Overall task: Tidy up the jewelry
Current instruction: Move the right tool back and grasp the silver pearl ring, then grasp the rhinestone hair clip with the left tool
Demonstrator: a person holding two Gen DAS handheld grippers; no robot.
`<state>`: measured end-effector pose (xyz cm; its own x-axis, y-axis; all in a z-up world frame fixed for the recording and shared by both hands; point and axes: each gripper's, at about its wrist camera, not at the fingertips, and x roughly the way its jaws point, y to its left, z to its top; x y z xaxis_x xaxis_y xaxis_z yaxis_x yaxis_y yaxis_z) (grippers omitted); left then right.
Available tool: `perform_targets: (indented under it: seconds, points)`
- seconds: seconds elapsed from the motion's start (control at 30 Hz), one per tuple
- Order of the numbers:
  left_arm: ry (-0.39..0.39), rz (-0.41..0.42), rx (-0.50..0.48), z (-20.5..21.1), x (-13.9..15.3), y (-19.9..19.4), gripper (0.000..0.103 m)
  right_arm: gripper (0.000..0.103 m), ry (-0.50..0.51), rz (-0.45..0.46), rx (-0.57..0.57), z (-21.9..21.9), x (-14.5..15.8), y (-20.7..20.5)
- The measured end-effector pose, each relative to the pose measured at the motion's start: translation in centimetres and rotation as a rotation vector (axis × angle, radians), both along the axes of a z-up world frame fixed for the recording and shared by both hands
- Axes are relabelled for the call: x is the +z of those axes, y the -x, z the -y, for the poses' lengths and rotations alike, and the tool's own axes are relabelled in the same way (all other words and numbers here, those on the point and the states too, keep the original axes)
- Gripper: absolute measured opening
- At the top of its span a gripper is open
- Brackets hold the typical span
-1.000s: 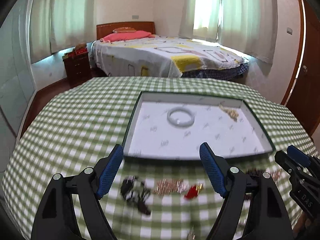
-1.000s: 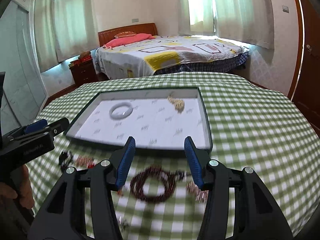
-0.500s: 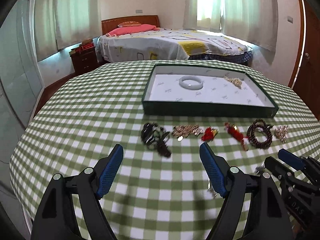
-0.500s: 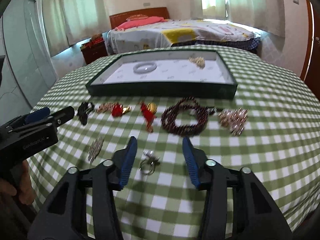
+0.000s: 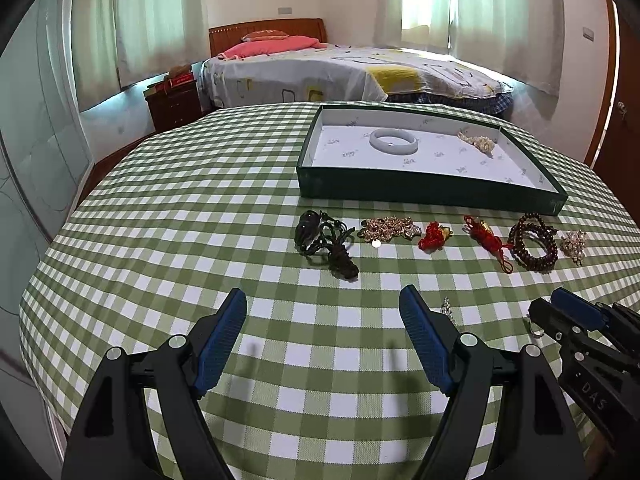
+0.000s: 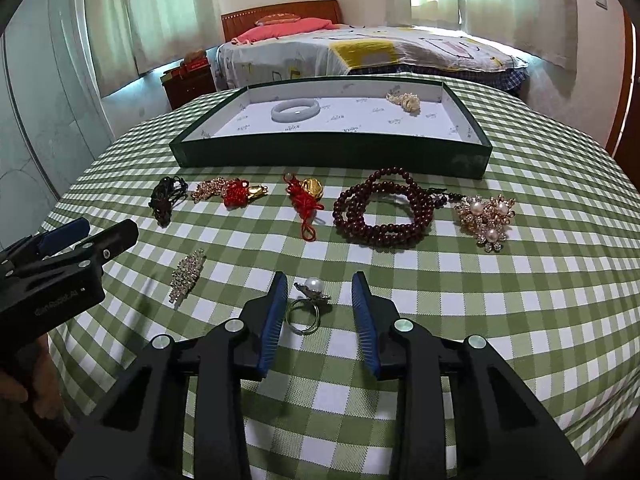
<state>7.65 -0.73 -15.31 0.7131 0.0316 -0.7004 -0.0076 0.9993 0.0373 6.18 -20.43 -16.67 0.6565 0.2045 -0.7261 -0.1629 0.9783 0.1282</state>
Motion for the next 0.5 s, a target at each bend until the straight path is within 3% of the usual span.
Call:
perform_targets:
  seconds: [0.17, 0.5]
  points:
    - [0.001, -0.011, -0.002, 0.04, -0.32, -0.06, 0.076, 0.019, 0.009, -0.008, 0.017, -0.29, -0.22, -0.12]
    - [0.000, -0.020, -0.006, 0.34, -0.59, -0.24, 0.076, 0.019, 0.016, -0.005, 0.019, -0.40, -0.13, -0.10]
